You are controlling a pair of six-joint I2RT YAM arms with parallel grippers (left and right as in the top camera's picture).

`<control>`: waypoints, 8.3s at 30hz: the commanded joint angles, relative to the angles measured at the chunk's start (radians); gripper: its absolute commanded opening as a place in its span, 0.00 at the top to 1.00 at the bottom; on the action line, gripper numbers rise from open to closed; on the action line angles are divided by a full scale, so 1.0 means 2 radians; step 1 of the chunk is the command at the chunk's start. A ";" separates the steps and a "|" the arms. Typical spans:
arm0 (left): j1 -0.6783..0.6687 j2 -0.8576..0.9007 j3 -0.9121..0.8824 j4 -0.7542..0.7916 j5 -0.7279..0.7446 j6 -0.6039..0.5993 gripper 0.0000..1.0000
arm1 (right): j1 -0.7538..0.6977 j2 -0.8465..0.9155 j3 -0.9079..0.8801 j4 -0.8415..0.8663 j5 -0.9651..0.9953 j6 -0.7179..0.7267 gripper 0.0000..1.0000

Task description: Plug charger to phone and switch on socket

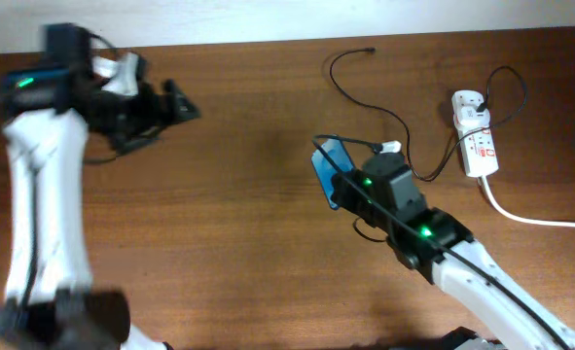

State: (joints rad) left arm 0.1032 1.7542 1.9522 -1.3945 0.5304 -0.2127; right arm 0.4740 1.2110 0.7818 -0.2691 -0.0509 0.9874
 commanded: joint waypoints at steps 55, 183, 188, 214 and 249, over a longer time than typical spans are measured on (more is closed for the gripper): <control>-0.053 -0.191 -0.505 0.480 0.132 -0.474 0.32 | 0.055 0.181 0.007 0.382 -0.299 0.412 0.96; -0.073 -0.189 -0.505 0.451 0.013 -0.418 1.00 | -0.205 0.425 0.282 0.022 0.057 -0.430 0.66; -0.073 -0.189 -0.505 0.451 0.015 -0.418 1.00 | -0.205 0.425 0.282 0.010 0.057 -0.430 0.83; -0.073 -0.189 -0.505 0.450 0.029 -0.418 1.00 | -0.194 0.150 0.282 -0.506 -0.063 -0.430 0.75; 0.055 -0.189 -0.505 0.439 0.145 -0.278 1.00 | -0.021 0.367 0.282 -0.211 -0.155 -0.201 0.27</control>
State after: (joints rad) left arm 0.2092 1.3750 0.9382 -0.5232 0.7792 -0.7868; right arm 0.4412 1.9369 1.3430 -0.7105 -0.3008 0.4801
